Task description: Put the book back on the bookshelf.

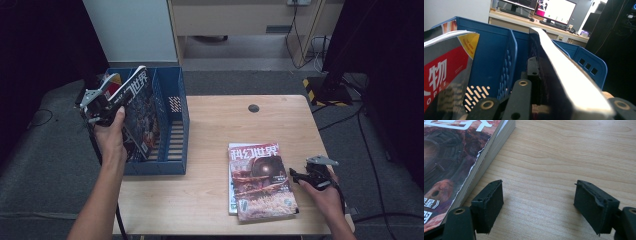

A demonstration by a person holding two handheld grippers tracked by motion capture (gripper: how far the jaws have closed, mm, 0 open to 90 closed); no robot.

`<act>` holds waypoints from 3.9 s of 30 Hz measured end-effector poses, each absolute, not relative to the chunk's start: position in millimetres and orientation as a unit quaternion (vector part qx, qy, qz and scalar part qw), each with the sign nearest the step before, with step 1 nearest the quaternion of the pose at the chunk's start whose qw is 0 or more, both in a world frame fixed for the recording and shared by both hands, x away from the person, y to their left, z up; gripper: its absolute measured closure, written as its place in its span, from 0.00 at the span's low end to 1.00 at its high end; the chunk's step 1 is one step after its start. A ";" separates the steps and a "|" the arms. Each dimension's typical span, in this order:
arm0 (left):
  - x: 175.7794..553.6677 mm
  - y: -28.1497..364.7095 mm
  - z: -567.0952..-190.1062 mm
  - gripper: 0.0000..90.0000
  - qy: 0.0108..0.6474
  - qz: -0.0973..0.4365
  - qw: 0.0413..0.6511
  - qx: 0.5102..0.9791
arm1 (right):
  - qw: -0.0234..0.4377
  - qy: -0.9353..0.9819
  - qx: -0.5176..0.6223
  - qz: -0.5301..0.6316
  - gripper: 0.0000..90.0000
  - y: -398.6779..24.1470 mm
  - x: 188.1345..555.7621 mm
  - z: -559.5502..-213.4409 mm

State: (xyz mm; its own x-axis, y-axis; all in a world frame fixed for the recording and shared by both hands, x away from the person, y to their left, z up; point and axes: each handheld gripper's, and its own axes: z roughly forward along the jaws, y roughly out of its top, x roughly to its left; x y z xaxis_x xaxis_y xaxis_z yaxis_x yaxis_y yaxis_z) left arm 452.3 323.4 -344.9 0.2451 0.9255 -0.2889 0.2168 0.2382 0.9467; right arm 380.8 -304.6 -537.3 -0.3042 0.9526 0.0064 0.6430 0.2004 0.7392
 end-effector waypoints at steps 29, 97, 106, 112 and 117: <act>452.7 326.5 -348.8 0.90 0.568 0.286 0.522 0.569 | 0.235 0.739 0.540 0.328 0.26 -304.6 380.8 -537.3; 452.7 329.9 -351.0 0.90 0.569 0.282 0.445 0.632 | 0.233 0.744 0.533 0.330 0.24 -302.0 380.4 -537.5; 450.0 333.5 -352.0 0.91 0.566 0.277 0.460 0.626 | 0.232 0.744 0.533 0.330 0.24 -301.7 380.3 -537.5; 447.1 334.2 -350.9 0.91 0.564 0.285 0.479 0.610 | 0.232 0.745 0.532 0.330 0.24 -301.9 380.4 -537.5; 446.7 332.6 -347.9 0.91 0.563 0.285 0.490 0.601 | 0.233 0.745 0.531 0.330 0.24 -301.9 380.4 -537.5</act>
